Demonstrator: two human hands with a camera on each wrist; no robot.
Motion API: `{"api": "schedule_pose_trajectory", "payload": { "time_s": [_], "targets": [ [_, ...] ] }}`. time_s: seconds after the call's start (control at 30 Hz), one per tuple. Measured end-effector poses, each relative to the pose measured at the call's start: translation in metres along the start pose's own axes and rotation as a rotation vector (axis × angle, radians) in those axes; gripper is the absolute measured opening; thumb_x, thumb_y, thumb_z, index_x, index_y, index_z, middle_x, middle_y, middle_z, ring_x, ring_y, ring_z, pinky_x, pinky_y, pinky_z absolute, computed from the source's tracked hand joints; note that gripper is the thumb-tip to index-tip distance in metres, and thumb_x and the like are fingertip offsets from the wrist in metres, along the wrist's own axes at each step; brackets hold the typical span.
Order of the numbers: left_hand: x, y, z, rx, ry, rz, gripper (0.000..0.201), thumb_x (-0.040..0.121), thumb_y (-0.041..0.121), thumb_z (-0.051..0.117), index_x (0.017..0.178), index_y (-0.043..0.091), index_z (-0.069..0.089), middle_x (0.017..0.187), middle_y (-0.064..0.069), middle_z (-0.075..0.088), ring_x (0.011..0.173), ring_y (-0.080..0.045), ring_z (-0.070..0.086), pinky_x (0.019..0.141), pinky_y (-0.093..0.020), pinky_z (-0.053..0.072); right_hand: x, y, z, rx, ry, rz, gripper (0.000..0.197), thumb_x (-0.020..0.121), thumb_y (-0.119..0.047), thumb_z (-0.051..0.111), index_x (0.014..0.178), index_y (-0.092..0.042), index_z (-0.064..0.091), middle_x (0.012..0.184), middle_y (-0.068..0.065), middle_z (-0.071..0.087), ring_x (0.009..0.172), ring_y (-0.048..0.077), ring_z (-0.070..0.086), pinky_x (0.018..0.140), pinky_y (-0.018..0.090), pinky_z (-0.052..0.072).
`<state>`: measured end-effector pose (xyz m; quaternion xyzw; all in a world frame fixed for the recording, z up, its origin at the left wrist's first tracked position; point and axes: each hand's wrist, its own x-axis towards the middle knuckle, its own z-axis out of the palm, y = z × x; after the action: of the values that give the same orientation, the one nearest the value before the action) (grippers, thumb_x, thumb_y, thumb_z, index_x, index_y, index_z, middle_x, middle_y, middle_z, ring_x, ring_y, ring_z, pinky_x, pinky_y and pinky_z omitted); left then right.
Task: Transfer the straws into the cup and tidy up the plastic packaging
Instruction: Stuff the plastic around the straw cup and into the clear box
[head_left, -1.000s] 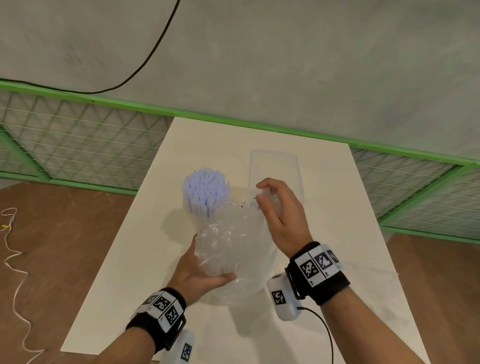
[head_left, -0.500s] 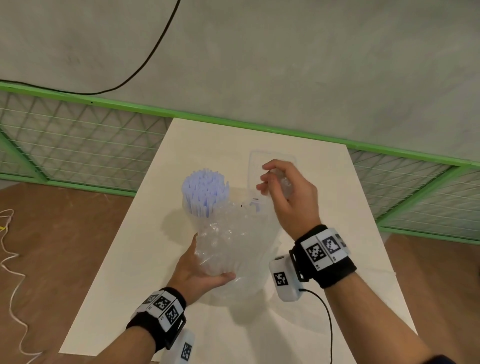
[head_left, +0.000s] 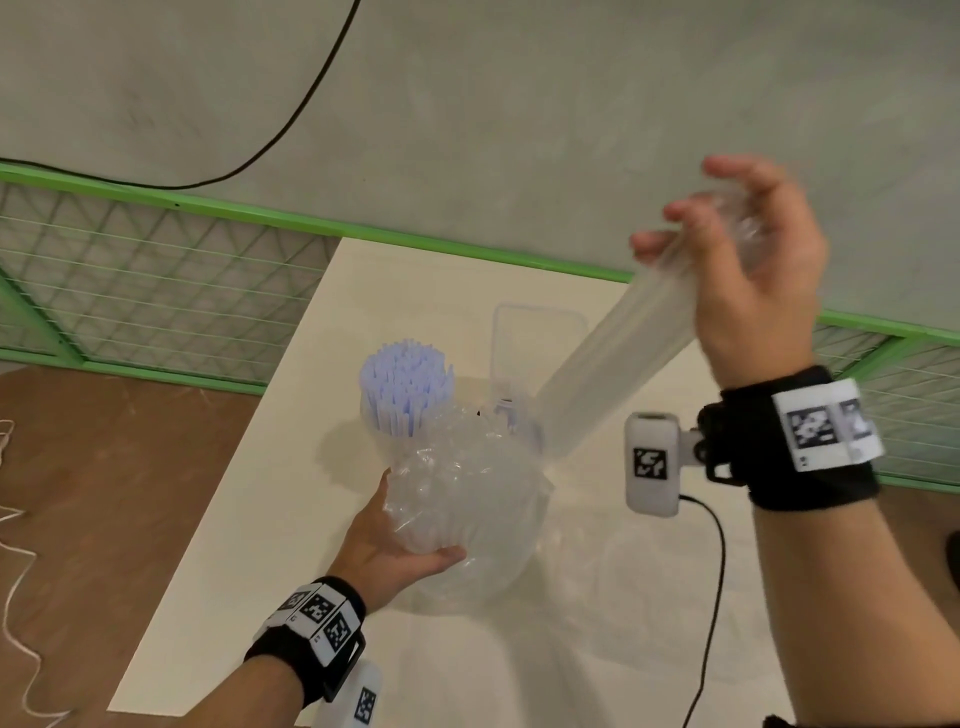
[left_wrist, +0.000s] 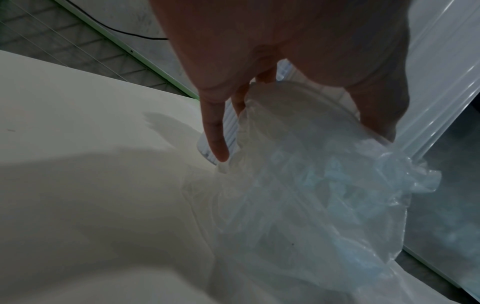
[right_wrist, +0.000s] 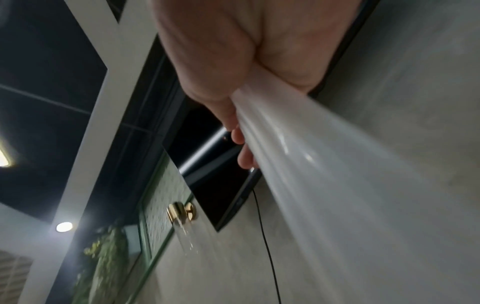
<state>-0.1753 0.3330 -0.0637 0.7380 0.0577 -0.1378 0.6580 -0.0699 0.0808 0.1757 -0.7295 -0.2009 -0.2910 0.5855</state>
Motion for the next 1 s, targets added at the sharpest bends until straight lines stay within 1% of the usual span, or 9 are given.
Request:
{"api": "schedule_pose_trajectory", "payload": {
  "time_s": [0.27, 0.37, 0.5, 0.6, 0.7, 0.8, 0.87, 0.93, 1.0],
  "targets": [
    [-0.002, 0.002, 0.002, -0.037, 0.014, -0.023, 0.081, 0.057, 0.013, 0.094, 0.127, 0.021, 0.054, 0.108, 0.005, 0.073, 0.098, -0.005, 0.069, 0.079, -0.008, 0.051, 0.059, 0.044, 0.014, 0.024, -0.06, -0.083, 0.012, 0.099, 0.001, 0.046, 0.111, -0.002, 0.045, 0.094, 0.015, 0.055, 0.08, 0.03, 0.066, 0.083, 0.043, 0.056],
    [-0.002, 0.003, 0.002, -0.043, 0.022, -0.021, 0.085, 0.056, 0.014, 0.095, 0.127, 0.027, 0.052, 0.11, 0.007, 0.073, 0.101, -0.005, 0.068, 0.09, -0.018, 0.05, 0.053, 0.09, 0.032, -0.011, -0.154, 0.03, 0.012, 0.098, -0.008, 0.049, 0.108, -0.013, 0.049, 0.099, 0.014, 0.056, 0.089, 0.024, 0.068, 0.089, 0.043, 0.054],
    [-0.002, 0.002, 0.002, -0.062, 0.027, -0.022, 0.088, 0.054, 0.015, 0.096, 0.129, 0.028, 0.052, 0.112, 0.009, 0.072, 0.106, -0.007, 0.067, 0.099, -0.028, 0.048, 0.028, 0.131, 0.042, -0.272, -0.38, 0.208, 0.013, 0.096, -0.032, 0.055, 0.108, -0.028, 0.054, 0.11, -0.011, 0.064, 0.109, 0.017, 0.064, 0.099, 0.049, 0.047],
    [-0.002, 0.003, 0.004, -0.084, 0.027, -0.016, 0.088, 0.056, 0.009, 0.094, 0.13, 0.028, 0.051, 0.113, 0.009, 0.072, 0.106, -0.006, 0.067, 0.098, -0.025, 0.048, 0.016, 0.142, 0.044, -0.695, -0.855, 0.413, 0.051, 0.094, -0.052, 0.053, 0.141, -0.037, 0.038, 0.161, -0.002, 0.023, 0.149, 0.027, 0.017, 0.119, 0.051, 0.02],
    [-0.002, 0.003, 0.004, -0.089, 0.021, -0.004, 0.088, 0.056, 0.009, 0.094, 0.13, 0.028, 0.05, 0.114, 0.007, 0.071, 0.107, -0.008, 0.067, 0.098, -0.026, 0.048, 0.017, 0.135, 0.045, -0.868, -0.918, 0.402, 0.078, 0.091, -0.058, 0.053, 0.154, -0.036, 0.013, 0.164, -0.003, -0.01, 0.15, 0.03, -0.008, 0.117, 0.056, 0.008],
    [-0.003, 0.003, 0.003, -0.084, 0.018, 0.002, 0.085, 0.057, 0.009, 0.094, 0.128, 0.026, 0.052, 0.114, 0.006, 0.072, 0.106, -0.009, 0.067, 0.097, -0.026, 0.048, 0.018, 0.121, 0.037, -0.66, -0.81, 0.301, 0.055, 0.097, -0.028, 0.057, 0.147, -0.026, 0.034, 0.157, 0.002, 0.03, 0.143, 0.025, 0.03, 0.117, 0.05, 0.027],
    [-0.003, 0.003, 0.003, -0.085, 0.017, 0.006, 0.084, 0.057, 0.007, 0.093, 0.128, 0.026, 0.052, 0.113, 0.007, 0.072, 0.106, -0.009, 0.068, 0.096, -0.025, 0.048, 0.01, 0.104, 0.031, -0.499, -0.776, 0.269, 0.039, 0.094, -0.001, 0.05, 0.127, -0.022, 0.056, 0.126, -0.001, 0.064, 0.114, 0.015, 0.061, 0.1, 0.041, 0.047],
    [-0.003, 0.003, 0.003, -0.084, 0.016, 0.005, 0.083, 0.057, 0.007, 0.093, 0.128, 0.025, 0.052, 0.112, 0.008, 0.072, 0.104, -0.008, 0.068, 0.093, -0.022, 0.05, -0.006, 0.084, 0.027, -0.421, -0.839, 0.272, 0.049, 0.083, 0.014, 0.043, 0.111, -0.021, 0.064, 0.108, -0.002, 0.07, 0.097, 0.01, 0.067, 0.089, 0.032, 0.053],
    [-0.002, 0.001, 0.004, -0.077, 0.018, -0.01, 0.083, 0.056, 0.009, 0.094, 0.127, 0.024, 0.053, 0.111, 0.007, 0.073, 0.103, -0.008, 0.069, 0.093, -0.022, 0.051, -0.027, 0.068, 0.022, -0.401, -0.964, 0.292, 0.054, 0.076, 0.013, 0.046, 0.115, -0.022, 0.062, 0.114, -0.003, 0.067, 0.101, 0.01, 0.065, 0.089, 0.03, 0.053]
  ]
}}
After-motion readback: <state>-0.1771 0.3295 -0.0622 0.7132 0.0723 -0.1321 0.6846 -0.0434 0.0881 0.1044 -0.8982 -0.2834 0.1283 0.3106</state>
